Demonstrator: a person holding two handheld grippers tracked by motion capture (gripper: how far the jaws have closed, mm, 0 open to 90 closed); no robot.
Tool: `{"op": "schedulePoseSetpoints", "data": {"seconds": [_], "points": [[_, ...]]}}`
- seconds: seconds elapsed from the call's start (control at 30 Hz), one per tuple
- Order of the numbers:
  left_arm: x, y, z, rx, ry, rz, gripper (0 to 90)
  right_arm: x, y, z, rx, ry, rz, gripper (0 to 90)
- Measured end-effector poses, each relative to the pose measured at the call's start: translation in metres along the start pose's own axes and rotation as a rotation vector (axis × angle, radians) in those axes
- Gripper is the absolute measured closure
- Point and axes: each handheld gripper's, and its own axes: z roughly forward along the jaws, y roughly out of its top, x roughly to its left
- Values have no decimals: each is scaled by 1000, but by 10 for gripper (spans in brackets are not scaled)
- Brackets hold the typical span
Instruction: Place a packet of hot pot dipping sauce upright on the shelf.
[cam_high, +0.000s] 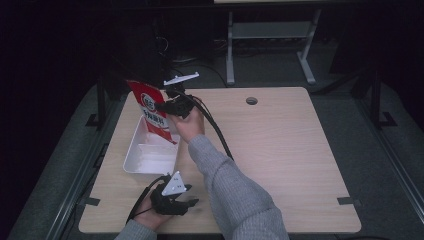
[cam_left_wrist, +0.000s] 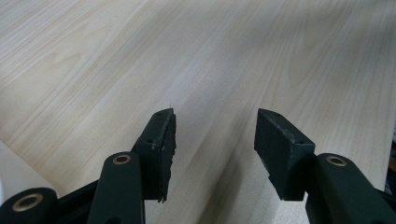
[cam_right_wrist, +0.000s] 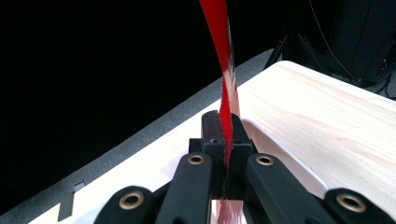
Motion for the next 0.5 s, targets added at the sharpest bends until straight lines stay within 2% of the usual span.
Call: {"op": "schedulePoseSetpoints", "data": {"seconds": [0.5], "points": [[-1, 0, 1, 1, -5, 6, 477, -5, -11, 5, 10, -13, 12, 899]]}}
